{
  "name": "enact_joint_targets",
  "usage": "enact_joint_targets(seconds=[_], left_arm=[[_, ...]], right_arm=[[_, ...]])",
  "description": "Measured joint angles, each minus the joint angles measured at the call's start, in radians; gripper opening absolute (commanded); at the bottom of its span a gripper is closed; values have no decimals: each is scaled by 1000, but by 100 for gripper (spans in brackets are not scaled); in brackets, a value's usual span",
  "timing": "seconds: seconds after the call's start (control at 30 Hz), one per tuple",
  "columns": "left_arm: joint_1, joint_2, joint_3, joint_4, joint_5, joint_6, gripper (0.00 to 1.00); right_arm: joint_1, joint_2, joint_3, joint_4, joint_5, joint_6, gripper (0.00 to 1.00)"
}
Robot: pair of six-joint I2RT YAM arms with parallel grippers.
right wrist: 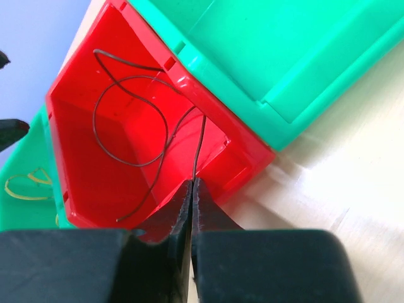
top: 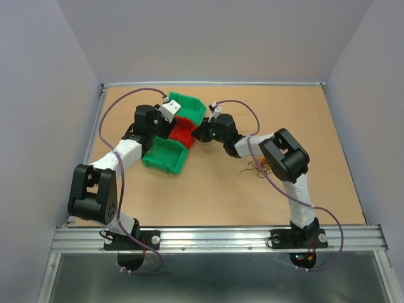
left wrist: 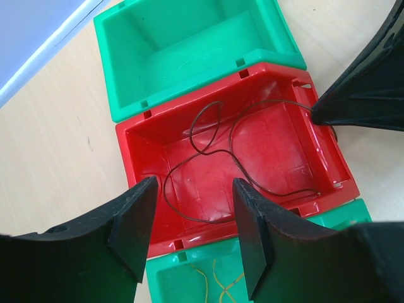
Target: Untangle the cables
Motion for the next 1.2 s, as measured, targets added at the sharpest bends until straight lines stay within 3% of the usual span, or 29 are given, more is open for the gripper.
enact_joint_targets(seconds=[0.37,0.73,1.0,1.2], left_arm=[[26,0,15,0,1,-14,61],[76,0,21,10,5,-45,62],[79,6,21,22,15,-58,61],[85,13,22,25,5,-71,62]], right_arm=[[26,-94,-58,-75,93,-62,0],[31,-155,16,-71,-53,-138,0],[39,2,253,-65,-103,-205,0],[67,156,336,-227,-77,-361,1]])
